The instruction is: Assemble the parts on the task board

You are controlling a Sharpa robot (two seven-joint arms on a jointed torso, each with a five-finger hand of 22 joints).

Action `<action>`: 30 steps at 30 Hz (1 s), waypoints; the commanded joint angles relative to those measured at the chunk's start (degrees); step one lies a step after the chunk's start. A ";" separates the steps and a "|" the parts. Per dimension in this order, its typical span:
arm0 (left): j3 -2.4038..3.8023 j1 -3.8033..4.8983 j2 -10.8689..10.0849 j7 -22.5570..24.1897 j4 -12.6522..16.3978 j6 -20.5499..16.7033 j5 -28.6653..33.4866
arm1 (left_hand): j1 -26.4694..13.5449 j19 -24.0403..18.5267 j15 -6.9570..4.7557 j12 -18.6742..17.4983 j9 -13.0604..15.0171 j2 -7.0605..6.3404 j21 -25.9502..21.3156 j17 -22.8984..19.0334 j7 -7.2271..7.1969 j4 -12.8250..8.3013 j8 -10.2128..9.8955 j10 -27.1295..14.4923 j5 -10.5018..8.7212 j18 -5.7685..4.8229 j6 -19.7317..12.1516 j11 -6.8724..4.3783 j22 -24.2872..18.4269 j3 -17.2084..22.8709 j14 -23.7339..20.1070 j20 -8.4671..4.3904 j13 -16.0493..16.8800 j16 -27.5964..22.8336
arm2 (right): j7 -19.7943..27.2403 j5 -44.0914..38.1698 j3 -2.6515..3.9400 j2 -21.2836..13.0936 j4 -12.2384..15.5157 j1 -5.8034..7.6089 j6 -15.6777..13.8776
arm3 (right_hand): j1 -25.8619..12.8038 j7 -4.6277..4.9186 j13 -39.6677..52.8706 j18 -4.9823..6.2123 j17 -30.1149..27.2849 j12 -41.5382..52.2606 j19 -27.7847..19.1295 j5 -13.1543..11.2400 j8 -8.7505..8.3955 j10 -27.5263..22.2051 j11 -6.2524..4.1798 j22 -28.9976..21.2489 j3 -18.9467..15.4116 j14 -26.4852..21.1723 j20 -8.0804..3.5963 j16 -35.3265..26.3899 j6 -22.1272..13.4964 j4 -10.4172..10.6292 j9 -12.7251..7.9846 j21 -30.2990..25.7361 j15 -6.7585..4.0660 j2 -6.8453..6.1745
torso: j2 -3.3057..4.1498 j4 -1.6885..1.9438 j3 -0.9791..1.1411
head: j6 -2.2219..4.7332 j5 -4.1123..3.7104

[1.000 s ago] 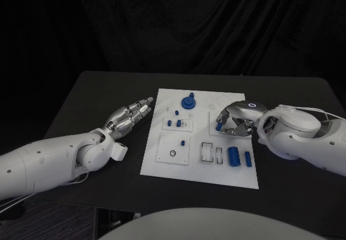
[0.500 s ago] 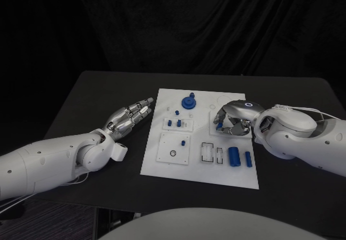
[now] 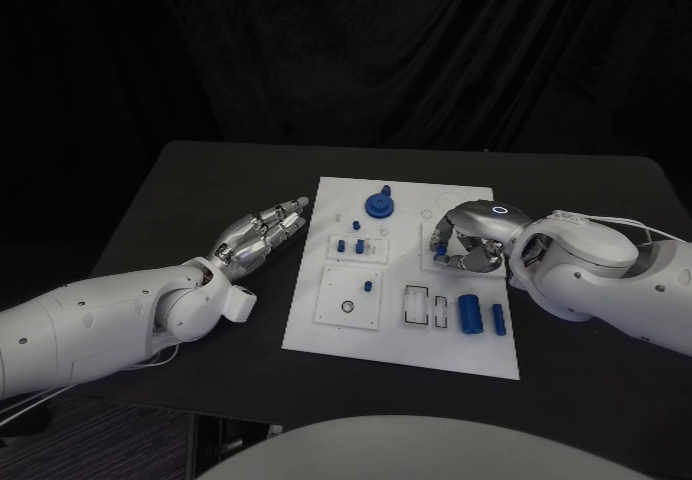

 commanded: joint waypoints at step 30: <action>0.06 -0.12 0.92 7.20 -0.36 2.51 0.32 | 1.08 0.16 1.71 -0.11 0.05 0.41 -0.02 -0.09 0.91 0.06 0.03 -0.28 0.64 -1.04 0.08 1.13 0.22 0.79 -0.13 1.49 -0.03 -0.21 | 4.46 -2.86 -0.01 5.79 8.65 3.95 -1.83 | 0.70 -0.28 2.00 -0.84 1.04 1.78 0.50 -2.23 1.51 1.00 -0.45 6.28 1.84 0.73 -0.77 0.36 -0.47 -2.07 2.21 2.73 -0.78 -0.02 | -0.10 0.05 -0.07 | -0.01 1.20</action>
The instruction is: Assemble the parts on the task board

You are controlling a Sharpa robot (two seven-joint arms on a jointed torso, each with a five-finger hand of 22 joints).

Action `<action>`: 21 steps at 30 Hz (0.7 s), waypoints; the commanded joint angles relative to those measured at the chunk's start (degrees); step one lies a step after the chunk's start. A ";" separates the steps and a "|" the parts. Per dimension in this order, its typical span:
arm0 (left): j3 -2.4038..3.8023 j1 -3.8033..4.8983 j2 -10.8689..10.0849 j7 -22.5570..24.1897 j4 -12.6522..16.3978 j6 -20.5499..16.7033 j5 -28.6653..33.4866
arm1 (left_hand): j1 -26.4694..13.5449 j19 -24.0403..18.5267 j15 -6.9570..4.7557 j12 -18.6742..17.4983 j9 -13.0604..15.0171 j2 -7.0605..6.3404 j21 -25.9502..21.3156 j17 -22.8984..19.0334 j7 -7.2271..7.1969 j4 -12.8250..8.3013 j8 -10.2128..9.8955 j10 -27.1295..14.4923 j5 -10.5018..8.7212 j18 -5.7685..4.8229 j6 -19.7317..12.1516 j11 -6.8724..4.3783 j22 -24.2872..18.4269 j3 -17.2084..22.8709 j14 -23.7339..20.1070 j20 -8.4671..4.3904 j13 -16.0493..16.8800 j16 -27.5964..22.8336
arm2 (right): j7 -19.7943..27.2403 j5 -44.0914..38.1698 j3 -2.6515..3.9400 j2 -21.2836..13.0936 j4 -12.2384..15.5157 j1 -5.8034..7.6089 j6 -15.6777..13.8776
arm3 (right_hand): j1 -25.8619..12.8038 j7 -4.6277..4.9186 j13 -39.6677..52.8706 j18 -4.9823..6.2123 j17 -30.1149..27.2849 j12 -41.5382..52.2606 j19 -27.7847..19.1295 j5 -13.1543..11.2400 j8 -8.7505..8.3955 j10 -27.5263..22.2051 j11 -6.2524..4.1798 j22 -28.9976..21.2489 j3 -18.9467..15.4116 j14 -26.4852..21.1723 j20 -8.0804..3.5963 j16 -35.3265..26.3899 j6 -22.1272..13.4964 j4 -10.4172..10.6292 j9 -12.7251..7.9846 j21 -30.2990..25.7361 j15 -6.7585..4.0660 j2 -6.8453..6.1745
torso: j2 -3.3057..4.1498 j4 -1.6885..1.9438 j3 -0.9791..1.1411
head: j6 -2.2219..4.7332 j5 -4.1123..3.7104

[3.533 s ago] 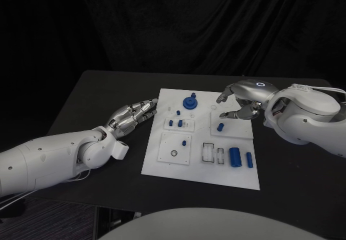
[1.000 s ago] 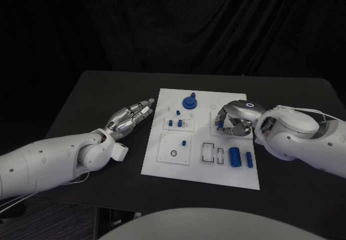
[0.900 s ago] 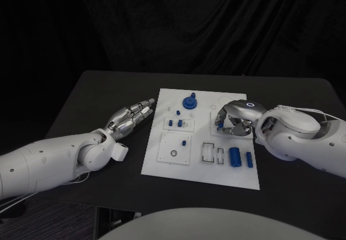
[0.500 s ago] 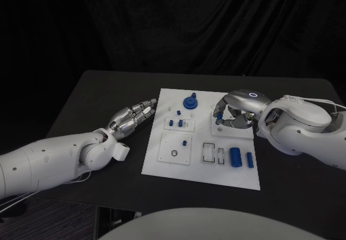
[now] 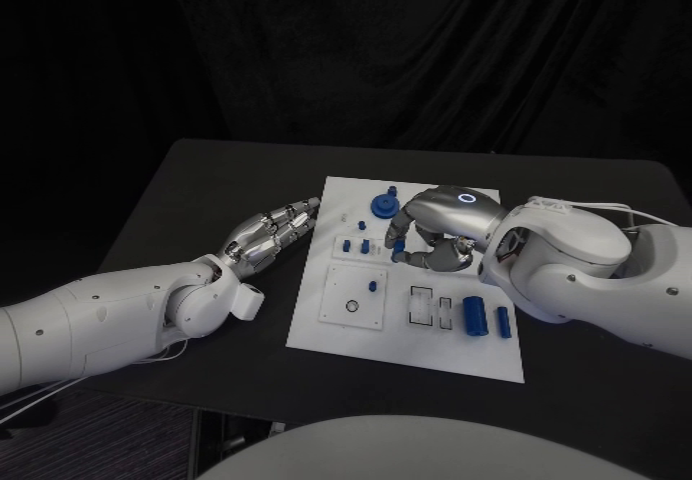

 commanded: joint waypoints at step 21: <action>0.06 -0.05 0.61 7.40 -0.17 1.40 0.31 | -1.05 0.04 0.81 0.14 0.06 0.62 0.03 -0.05 0.48 0.31 0.09 -0.03 -0.56 -0.89 0.22 0.84 0.18 0.04 -0.12 0.99 -0.02 -0.21 | 9.45 -4.52 0.00 11.57 -8.18 -7.66 -1.55 | -0.09 -0.02 2.21 -1.29 2.22 0.59 0.93 -3.27 0.41 0.87 -0.44 6.78 0.64 1.24 -0.29 1.76 -1.07 -0.65 0.93 3.33 -0.25 -0.25 | 0.16 0.02 0.07 | -0.01 0.34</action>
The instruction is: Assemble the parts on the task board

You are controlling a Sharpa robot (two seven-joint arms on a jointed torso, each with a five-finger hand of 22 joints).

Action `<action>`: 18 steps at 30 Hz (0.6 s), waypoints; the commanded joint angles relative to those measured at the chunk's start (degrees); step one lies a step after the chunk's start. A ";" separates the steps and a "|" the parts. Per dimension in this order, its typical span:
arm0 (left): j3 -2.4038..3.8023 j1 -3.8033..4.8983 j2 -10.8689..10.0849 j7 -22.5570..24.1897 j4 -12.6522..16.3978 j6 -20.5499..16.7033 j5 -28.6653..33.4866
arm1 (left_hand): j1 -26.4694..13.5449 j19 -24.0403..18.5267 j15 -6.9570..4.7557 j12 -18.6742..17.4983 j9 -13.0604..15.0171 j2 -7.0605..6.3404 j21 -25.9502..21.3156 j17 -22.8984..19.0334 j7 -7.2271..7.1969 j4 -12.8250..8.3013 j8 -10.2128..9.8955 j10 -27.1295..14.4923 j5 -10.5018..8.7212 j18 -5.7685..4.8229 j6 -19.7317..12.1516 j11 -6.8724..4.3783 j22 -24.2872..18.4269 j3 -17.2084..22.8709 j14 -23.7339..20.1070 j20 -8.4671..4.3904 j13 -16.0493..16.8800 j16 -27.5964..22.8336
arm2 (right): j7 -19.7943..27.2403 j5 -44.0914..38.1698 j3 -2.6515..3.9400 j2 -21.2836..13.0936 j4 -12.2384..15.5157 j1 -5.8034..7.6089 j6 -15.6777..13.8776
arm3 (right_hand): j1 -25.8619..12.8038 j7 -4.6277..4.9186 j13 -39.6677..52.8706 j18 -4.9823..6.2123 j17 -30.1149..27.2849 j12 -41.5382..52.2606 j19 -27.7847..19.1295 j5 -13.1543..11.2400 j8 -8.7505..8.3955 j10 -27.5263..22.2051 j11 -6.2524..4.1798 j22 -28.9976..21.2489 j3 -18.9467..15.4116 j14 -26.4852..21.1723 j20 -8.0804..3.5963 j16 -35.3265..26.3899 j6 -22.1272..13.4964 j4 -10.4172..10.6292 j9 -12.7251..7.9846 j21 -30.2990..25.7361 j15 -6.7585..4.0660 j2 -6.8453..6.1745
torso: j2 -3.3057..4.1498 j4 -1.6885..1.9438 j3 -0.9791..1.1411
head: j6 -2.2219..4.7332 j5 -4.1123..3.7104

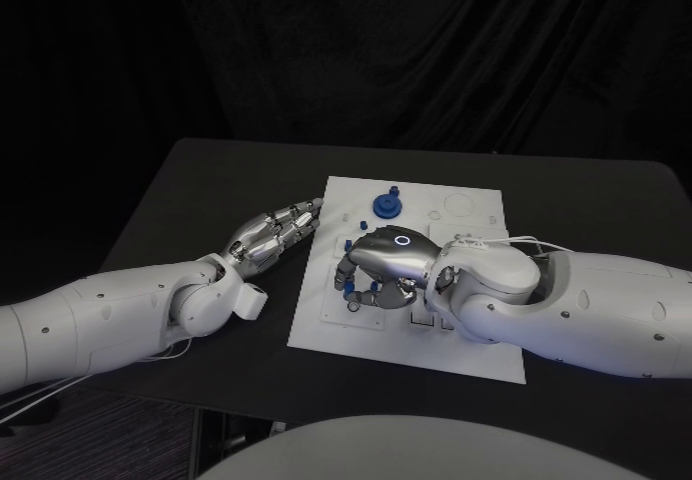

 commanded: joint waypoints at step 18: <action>0.05 -0.04 0.23 6.51 -0.07 1.30 0.30 | -0.07 -0.11 0.45 -0.02 0.04 0.14 0.06 -0.08 0.58 -0.17 0.07 -0.23 0.74 -0.78 -0.08 0.34 0.14 0.12 -0.03 0.63 -0.07 -0.21 | 1.56 -3.20 0.02 0.25 -2.25 -2.58 0.23 | 0.18 0.08 2.30 -0.46 0.26 0.24 0.34 -0.53 0.24 0.75 -0.68 6.91 0.27 0.54 0.01 0.52 -0.30 -0.41 0.25 0.86 0.06 -0.16 | -0.01 -0.21 0.02 | -0.01 -0.08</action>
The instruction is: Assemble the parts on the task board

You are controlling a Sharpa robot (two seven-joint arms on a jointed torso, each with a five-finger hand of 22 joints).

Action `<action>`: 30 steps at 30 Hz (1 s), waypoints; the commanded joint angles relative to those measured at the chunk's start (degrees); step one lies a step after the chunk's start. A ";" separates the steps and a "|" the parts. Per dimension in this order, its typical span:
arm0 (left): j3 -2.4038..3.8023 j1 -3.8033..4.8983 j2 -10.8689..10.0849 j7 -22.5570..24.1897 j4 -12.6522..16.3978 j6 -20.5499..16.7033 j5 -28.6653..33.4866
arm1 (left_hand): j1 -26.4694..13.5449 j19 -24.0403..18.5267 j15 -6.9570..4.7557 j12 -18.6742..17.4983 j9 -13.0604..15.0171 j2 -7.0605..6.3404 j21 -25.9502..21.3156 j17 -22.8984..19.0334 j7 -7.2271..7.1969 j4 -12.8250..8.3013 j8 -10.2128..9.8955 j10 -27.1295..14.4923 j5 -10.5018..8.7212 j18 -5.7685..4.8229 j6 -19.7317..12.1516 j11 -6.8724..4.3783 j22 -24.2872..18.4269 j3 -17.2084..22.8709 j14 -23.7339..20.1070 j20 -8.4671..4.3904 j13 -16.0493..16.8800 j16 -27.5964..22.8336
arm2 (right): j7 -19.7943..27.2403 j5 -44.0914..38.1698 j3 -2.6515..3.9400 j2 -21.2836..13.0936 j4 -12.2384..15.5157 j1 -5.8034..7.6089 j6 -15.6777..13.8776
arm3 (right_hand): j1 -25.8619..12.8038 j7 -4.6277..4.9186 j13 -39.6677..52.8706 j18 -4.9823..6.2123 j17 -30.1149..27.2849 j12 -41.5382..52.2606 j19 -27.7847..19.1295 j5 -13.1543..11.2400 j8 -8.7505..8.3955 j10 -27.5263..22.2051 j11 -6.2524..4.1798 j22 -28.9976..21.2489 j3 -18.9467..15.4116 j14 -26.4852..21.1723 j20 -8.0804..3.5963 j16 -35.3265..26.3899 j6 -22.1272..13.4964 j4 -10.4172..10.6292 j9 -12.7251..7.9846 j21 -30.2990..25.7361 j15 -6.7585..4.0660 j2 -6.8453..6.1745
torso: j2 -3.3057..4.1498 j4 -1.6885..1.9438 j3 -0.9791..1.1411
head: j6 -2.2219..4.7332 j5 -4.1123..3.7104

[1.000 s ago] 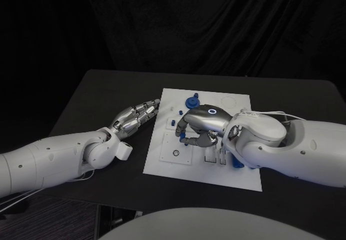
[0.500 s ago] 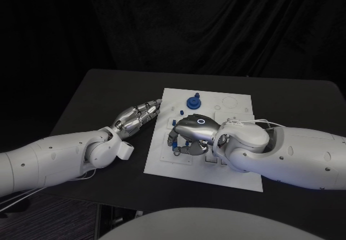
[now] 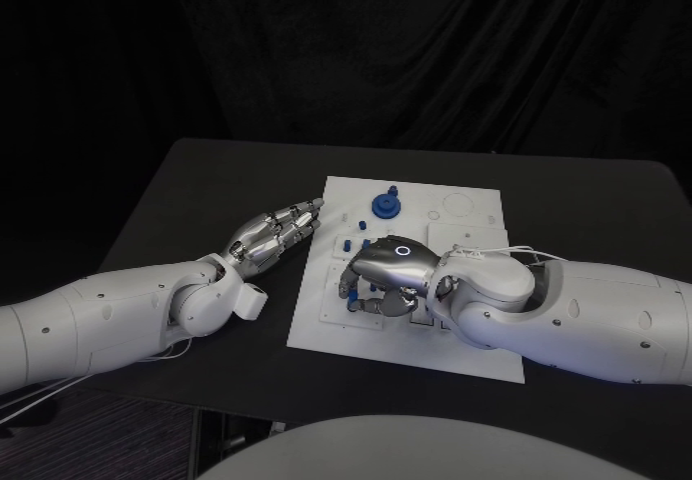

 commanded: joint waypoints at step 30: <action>0.05 -0.06 0.38 5.65 -0.30 1.44 0.30 | 0.82 0.14 0.61 -0.04 0.11 0.17 0.09 -0.10 1.09 -0.52 0.18 -0.39 0.66 -0.56 0.59 0.29 0.13 0.71 -0.03 0.80 -0.08 -0.21 | -1.42 -1.19 0.03 0.30 -1.24 -2.08 4.86 | -3.27 0.02 2.33 0.36 -4.32 -2.61 -3.05 -3.64 -4.49 -10.60 2.12 5.31 -3.46 -3.08 1.88 -3.37 -10.48 2.13 -1.25 -6.43 2.25 -1.60 | -0.01 0.05 0.01 | -0.01 -0.25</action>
